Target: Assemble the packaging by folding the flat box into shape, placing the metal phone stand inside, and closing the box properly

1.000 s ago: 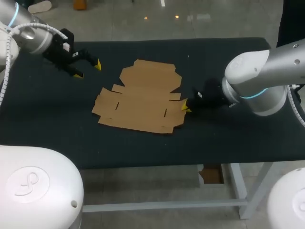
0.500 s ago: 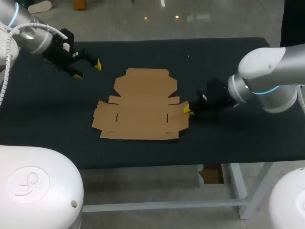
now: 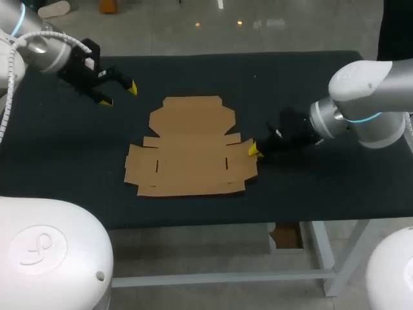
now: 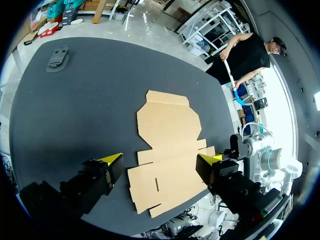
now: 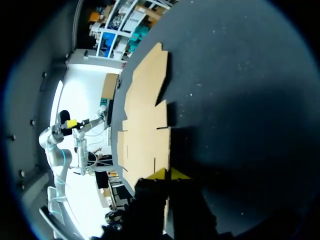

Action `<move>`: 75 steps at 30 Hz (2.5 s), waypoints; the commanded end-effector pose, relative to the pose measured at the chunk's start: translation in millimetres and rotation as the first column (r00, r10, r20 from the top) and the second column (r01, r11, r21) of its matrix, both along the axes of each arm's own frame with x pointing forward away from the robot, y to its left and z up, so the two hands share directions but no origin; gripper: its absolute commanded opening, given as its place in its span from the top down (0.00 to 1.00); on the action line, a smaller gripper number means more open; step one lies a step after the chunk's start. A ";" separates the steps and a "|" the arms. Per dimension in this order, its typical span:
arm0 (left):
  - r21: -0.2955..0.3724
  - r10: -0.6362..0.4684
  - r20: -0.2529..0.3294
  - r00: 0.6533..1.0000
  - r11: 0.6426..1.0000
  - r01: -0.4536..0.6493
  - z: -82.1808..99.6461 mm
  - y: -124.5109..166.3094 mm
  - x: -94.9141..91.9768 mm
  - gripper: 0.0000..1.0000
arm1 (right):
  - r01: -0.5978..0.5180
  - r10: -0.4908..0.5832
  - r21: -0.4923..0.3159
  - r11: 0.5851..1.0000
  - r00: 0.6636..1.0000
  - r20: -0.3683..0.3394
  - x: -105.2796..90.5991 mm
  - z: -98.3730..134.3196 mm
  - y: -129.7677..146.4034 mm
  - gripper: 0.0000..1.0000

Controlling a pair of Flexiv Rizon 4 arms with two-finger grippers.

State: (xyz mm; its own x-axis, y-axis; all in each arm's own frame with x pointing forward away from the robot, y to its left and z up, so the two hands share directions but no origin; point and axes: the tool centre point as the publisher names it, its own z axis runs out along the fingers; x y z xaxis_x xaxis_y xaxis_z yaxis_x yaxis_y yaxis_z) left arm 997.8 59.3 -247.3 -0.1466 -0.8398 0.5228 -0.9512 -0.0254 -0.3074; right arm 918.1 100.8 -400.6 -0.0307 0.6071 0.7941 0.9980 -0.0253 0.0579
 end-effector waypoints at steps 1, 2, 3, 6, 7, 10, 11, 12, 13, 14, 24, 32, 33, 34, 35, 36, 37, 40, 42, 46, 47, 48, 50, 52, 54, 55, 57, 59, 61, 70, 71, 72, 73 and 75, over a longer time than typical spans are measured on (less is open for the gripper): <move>0.005 0.002 -0.004 1.000 1.000 -0.002 1.4 -0.4 -0.5 0.00 | -0.029 0.029 0.018 0.999 1.000 -0.005 4.7 -2.2 0.0 1.00; 0.005 0.002 -0.004 1.000 1.000 -0.002 1.4 -0.4 -0.5 0.00 | -0.032 0.032 0.019 0.999 0.999 -0.005 5.2 -2.3 0.4 1.00; 0.005 0.002 -0.004 1.000 1.000 -0.002 1.4 -0.4 -0.5 0.00 | -0.036 0.036 0.018 0.999 0.999 -0.005 5.8 -2.4 0.7 1.00; 0.005 0.002 -0.004 1.000 1.000 -0.002 1.4 -0.4 -0.5 0.00 | -0.051 0.051 0.013 0.999 0.999 -0.005 7.2 -2.8 1.3 1.00; 0.005 0.002 -0.004 1.000 1.000 -0.002 1.4 -0.4 -0.5 0.00 | -0.051 0.051 0.012 0.999 0.999 -0.006 7.8 -3.3 1.2 1.00; 0.005 0.002 -0.004 1.000 1.000 -0.002 1.4 -0.4 -0.5 0.00 | -0.045 0.045 0.009 0.999 0.999 -0.010 8.2 -3.7 0.9 1.00; 0.005 0.002 -0.004 1.000 1.000 -0.002 1.4 -0.4 -0.5 0.00 | -0.032 0.032 0.003 0.999 0.999 -0.010 8.2 -3.9 0.7 1.00; 0.005 0.002 -0.004 1.000 1.000 -0.002 1.4 -0.4 -0.5 0.00 | -0.019 0.019 0.000 1.000 1.000 -0.011 8.2 -4.2 0.5 1.00; 0.005 0.002 -0.004 1.000 1.000 -0.002 1.4 -0.4 -0.5 0.00 | -0.009 0.009 -0.002 1.000 1.000 -0.011 8.3 -4.5 0.2 1.00; 0.005 0.002 -0.004 1.000 1.000 -0.002 1.4 -0.4 -0.5 0.00 | 0.003 -0.003 -0.003 1.000 1.000 -0.012 8.3 -4.8 -0.2 1.00; 0.005 0.002 -0.004 1.000 1.000 -0.002 1.4 -0.4 -0.5 0.00 | 0.055 -0.055 -0.018 0.998 0.998 -0.001 7.7 -4.0 -1.4 1.00; 0.005 0.002 -0.004 1.000 1.000 -0.002 1.4 -0.4 -0.5 0.00 | 0.054 -0.054 -0.022 0.998 0.999 -0.006 6.5 -5.6 -1.7 1.00; 0.005 0.002 -0.004 1.000 1.000 -0.002 1.4 -0.4 -0.5 0.00 | 0.055 -0.055 -0.022 0.998 0.998 -0.007 6.4 -5.7 -1.8 1.00; 0.005 0.002 -0.004 1.000 1.000 -0.002 1.4 -0.4 -0.5 0.00 | 0.055 -0.055 -0.022 0.998 0.998 -0.007 6.3 -5.8 -1.8 1.00; 0.005 0.002 -0.004 1.000 1.000 -0.002 1.4 -0.4 -0.5 0.00 | 0.056 -0.056 -0.022 0.998 0.998 -0.008 6.2 -6.2 -2.1 1.00; 0.005 0.002 -0.004 1.000 1.000 -0.002 1.4 -0.4 -0.5 0.00 | 0.057 -0.057 -0.022 0.998 0.998 -0.008 6.3 -6.6 -2.5 1.00; 0.005 0.002 -0.004 1.000 1.000 -0.002 1.4 -0.4 -0.5 0.00 | 0.059 -0.059 -0.023 0.998 0.998 -0.010 6.9 -7.1 -3.0 1.00; 0.005 0.002 -0.004 1.000 1.000 -0.002 1.4 -0.4 -0.5 0.00 | 0.063 -0.063 -0.024 0.998 0.998 -0.012 6.3 -6.2 -4.3 0.56; 0.005 0.002 -0.004 1.000 1.000 -0.002 1.4 -0.4 -0.5 0.00 | 0.067 -0.067 -0.026 0.997 0.998 -0.013 6.0 -4.4 -6.0 0.00; 0.005 0.002 -0.004 1.000 1.000 -0.002 1.4 -0.4 -0.5 0.00 | 0.078 -0.079 -0.026 0.997 0.997 -0.007 6.5 5.4 -15.4 0.00; 0.005 0.002 -0.004 1.000 1.000 -0.002 1.4 -0.4 -0.5 0.00 | 0.080 -0.080 -0.026 0.996 0.997 -0.006 6.7 8.5 -18.4 0.00; 0.005 0.002 -0.004 1.000 1.000 -0.002 1.4 -0.4 -0.5 0.00 | 0.082 -0.083 -0.027 0.996 0.997 -0.004 6.7 11.8 -21.5 0.00; 0.005 0.002 -0.004 1.000 1.000 -0.002 1.4 -0.4 -0.5 0.00 | 0.086 -0.086 -0.030 0.996 0.996 0.006 7.2 20.2 -28.7 0.00; 0.005 0.002 -0.004 1.000 1.000 -0.002 1.4 -0.4 -0.5 0.00 | 0.091 -0.090 -0.033 0.995 0.996 0.019 8.9 30.6 -38.3 0.00; 0.005 0.002 -0.004 1.000 1.000 -0.002 1.4 -0.4 -0.5 0.00 | 0.094 -0.092 -0.047 0.994 0.995 0.045 10.3 42.1 -47.1 0.00; 0.005 0.002 -0.004 1.000 1.000 -0.002 1.4 -0.4 -0.5 0.00 | 0.092 -0.089 -0.046 0.995 0.994 0.058 11.3 47.5 -51.9 0.00; 0.005 0.002 -0.004 1.000 1.000 -0.002 1.4 -0.4 -0.5 0.00 | 0.097 -0.091 -0.070 0.993 0.992 0.085 13.4 57.7 -60.1 0.00; 0.005 0.002 -0.004 1.000 1.000 -0.002 1.4 -0.4 -0.5 0.00 | 0.087 -0.080 -0.072 0.994 0.992 0.099 16.4 66.0 -68.4 0.00; 0.006 0.002 -0.005 1.000 1.000 -0.002 2.0 -0.7 -0.6 0.00 | 0.086 -0.077 -0.074 0.994 0.990 0.115 19.6 74.7 -76.3 0.00; 0.015 0.018 -0.015 1.000 1.000 -0.018 6.4 -1.3 -6.2 0.02 | 0.093 -0.070 -0.117 0.989 0.980 0.184 33.4 94.8 -115.8 1.00; 0.016 0.026 -0.019 0.999 1.000 -0.025 6.9 -1.2 -7.3 0.54 | 0.095 -0.071 -0.120 0.988 0.980 0.187 34.9 96.0 -118.8 1.00; 0.017 0.031 -0.022 0.999 0.999 -0.031 7.6 -0.8 -8.1 0.83 | 0.100 -0.075 -0.123 0.987 0.978 0.194 36.0 97.4 -121.8 1.00; 0.023 0.034 -0.018 0.999 0.999 -0.034 7.9 -0.5 -9.5 1.00 | 0.091 -0.063 -0.123 0.988 0.976 0.210 36.8 99.3 -124.0 1.00; 0.022 0.040 -0.025 0.999 0.999 -0.039 8.3 0.3 -12.3 1.00 | 0.076 -0.044 -0.129 0.989 0.972 0.232 38.2 102.3 -127.2 1.00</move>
State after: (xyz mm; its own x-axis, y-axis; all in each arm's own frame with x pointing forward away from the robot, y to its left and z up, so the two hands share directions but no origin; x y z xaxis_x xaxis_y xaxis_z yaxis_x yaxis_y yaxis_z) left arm 992.4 59.8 -243.4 -0.1074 -0.8499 0.5159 -0.9576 -0.0510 -0.2835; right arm 960.3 -17.5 -306.3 -0.1512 0.7217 0.6755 0.9559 -0.0675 0.2860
